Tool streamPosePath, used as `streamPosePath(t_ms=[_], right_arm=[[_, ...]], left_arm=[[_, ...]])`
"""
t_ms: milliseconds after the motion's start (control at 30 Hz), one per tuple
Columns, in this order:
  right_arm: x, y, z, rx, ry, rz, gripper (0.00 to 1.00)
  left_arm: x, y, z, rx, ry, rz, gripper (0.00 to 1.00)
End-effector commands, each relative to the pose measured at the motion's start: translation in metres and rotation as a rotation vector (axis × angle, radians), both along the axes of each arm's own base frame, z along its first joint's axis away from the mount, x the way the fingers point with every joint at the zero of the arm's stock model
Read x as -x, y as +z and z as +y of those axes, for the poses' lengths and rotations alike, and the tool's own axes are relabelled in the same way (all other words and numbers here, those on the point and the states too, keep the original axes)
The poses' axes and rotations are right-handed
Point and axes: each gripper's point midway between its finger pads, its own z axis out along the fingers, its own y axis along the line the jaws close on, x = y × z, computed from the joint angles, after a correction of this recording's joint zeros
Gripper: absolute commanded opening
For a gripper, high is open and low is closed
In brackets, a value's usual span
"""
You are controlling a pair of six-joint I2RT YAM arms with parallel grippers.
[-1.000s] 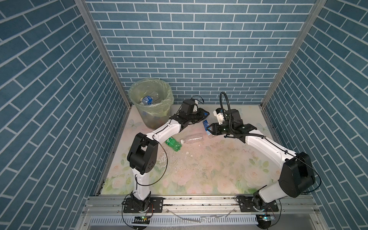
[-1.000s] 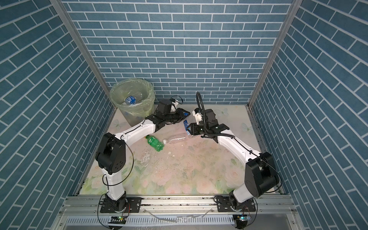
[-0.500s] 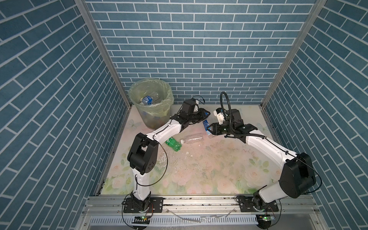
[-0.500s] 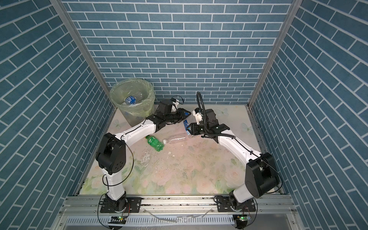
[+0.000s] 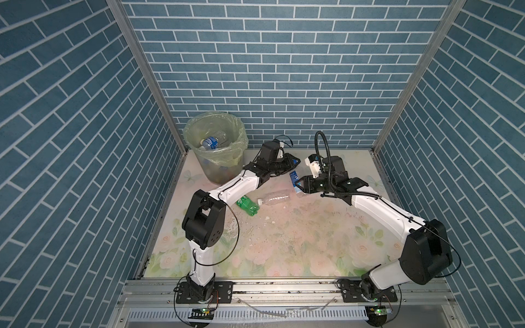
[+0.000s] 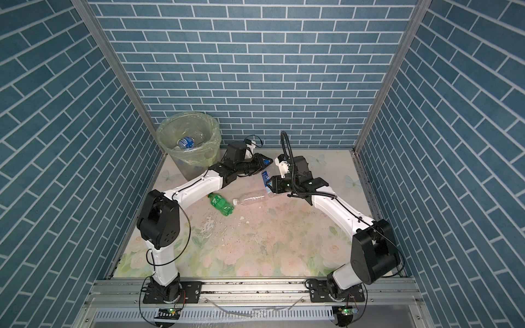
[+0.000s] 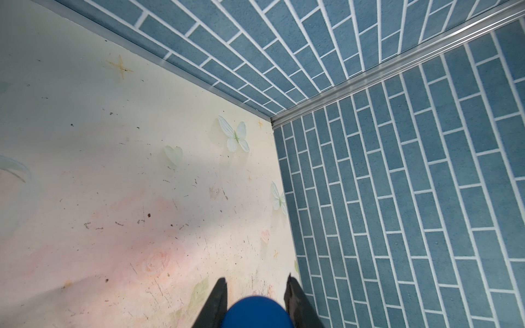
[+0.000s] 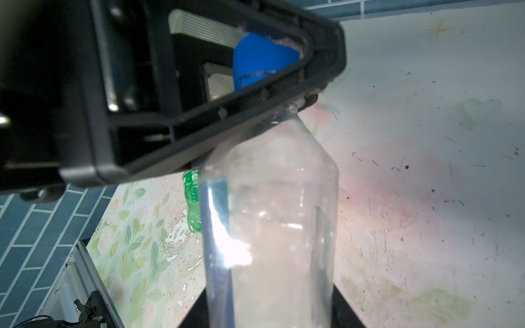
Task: Throw the plastic bottles in the bin
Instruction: 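Grasp the water bottle's blue cap with the left gripper while the right holds it, then carry the water bottle over the bin with the left gripper while the right gripper opens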
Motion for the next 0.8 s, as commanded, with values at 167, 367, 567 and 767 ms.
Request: streamPosePath(t_ms=[167, 367, 567, 767], right_arm=[[0.002, 0.038, -0.003, -0.051, 0.004, -0.114, 0.7], [0.003, 0.056, -0.003, -0.067, 0.007, -0.155, 0.83], [-0.001, 0.078, -0.003, -0.063, 0.015, -0.213, 0.95], [-0.004, 0.107, 0.008, -0.094, 0.06, -0.268, 0.98]], left_arm=[[0.004, 0.001, 0.011, -0.109, -0.018, -0.038, 0.24], [-0.007, 0.023, 0.037, -0.139, 0.024, -0.078, 0.24], [-0.02, 0.055, 0.074, -0.211, 0.076, -0.14, 0.23], [-0.034, 0.106, 0.118, -0.243, 0.154, -0.23, 0.24]])
